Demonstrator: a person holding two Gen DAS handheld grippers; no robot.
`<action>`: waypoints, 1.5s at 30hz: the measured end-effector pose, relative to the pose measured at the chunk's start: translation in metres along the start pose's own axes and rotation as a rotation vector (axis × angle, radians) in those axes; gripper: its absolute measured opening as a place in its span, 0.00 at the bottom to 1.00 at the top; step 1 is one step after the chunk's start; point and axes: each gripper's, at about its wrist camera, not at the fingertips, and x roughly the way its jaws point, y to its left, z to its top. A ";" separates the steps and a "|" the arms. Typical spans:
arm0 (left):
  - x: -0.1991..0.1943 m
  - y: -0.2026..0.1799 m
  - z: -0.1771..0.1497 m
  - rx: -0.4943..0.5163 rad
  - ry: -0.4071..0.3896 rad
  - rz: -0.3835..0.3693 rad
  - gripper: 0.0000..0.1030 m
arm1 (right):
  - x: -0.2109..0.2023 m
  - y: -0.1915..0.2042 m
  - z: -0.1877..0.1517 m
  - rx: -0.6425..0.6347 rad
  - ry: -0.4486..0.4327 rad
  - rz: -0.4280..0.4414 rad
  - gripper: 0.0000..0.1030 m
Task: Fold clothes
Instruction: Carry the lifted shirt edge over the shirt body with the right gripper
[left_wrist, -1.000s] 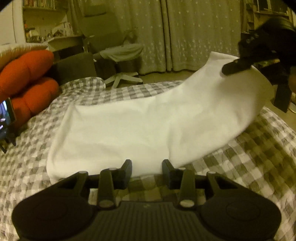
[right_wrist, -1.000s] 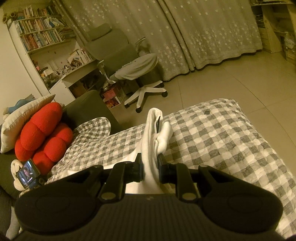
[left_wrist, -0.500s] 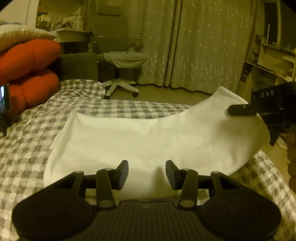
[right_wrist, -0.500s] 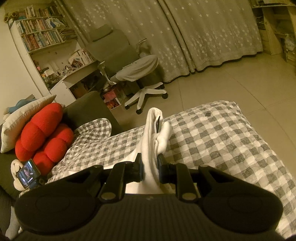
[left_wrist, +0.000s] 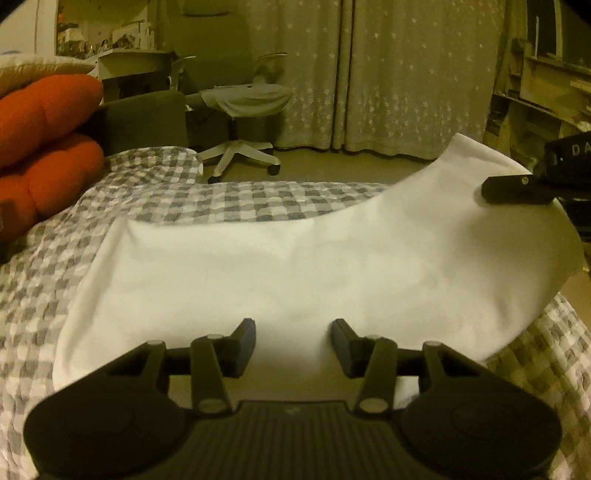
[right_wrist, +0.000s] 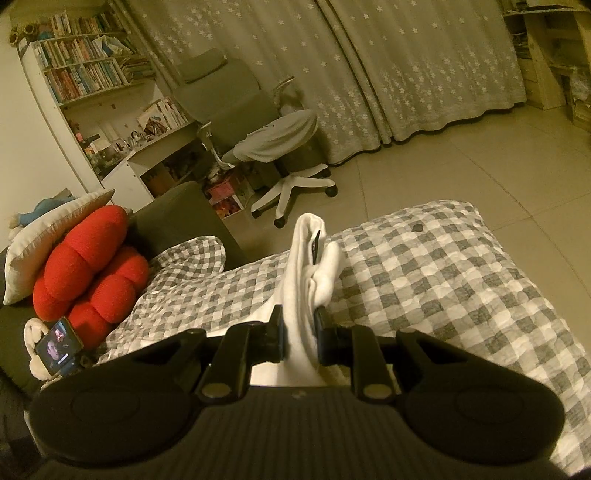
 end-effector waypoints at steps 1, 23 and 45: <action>0.002 0.000 0.004 -0.002 0.000 0.003 0.47 | 0.000 0.001 0.000 -0.002 -0.001 0.002 0.20; 0.064 -0.004 0.049 -0.006 0.014 0.014 0.50 | 0.003 0.004 0.001 -0.002 0.005 0.011 0.20; -0.028 -0.004 -0.015 0.158 0.007 -0.097 0.51 | -0.005 0.008 0.001 -0.022 -0.016 0.003 0.20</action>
